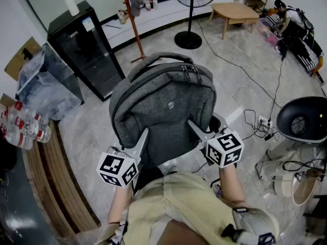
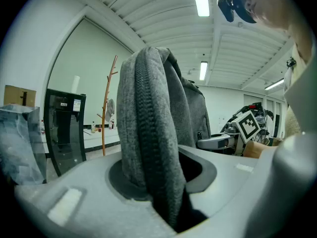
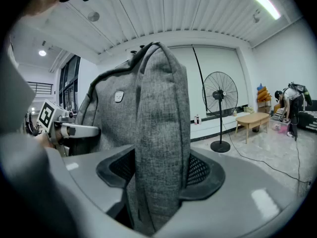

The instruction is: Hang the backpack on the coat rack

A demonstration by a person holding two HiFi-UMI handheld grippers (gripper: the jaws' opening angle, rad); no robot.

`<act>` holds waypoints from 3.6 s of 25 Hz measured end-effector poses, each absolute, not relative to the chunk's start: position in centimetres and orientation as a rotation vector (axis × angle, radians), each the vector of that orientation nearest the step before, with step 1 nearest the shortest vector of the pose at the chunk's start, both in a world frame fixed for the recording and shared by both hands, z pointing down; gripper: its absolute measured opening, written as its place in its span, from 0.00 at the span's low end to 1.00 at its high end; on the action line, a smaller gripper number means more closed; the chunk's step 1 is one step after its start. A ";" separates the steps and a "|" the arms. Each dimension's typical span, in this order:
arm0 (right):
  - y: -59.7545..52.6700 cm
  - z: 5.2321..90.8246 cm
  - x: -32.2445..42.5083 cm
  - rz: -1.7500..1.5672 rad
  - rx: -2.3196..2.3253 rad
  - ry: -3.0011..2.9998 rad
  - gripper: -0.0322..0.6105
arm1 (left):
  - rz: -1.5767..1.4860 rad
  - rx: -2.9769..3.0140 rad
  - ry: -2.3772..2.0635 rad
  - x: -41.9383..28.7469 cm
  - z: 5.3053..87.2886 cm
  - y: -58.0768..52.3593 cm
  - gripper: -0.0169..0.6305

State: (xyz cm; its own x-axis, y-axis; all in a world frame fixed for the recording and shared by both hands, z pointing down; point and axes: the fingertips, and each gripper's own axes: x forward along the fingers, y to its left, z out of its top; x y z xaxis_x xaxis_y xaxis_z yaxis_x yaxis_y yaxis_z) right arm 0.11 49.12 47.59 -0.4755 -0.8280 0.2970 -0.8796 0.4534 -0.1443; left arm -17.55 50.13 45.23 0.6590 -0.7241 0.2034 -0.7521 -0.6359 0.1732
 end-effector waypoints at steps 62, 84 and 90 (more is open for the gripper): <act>4.5 49.4 7.6 0.458 1.179 -2.569 0.47 | 0.105 2.410 -1.377 -9.5 48.2 9.3 0.23; -8.9 42.7 10.2 0.274 1.048 -2.719 0.46 | 0.087 2.523 -1.502 -5.9 41.7 -1.7 0.23; -12.3 40.5 9.6 0.224 1.050 -2.751 0.45 | 0.075 2.579 -1.508 -6.5 39.4 -5.4 0.22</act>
State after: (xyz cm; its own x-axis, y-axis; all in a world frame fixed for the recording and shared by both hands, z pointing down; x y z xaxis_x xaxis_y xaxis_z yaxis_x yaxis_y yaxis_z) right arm 9.58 -12.26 40.53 -0.7317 -0.6422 0.2284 -0.6707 0.7381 -0.0732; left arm -6.51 -5.42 39.39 0.4925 -0.8620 0.1199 -0.8697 -0.4821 0.1059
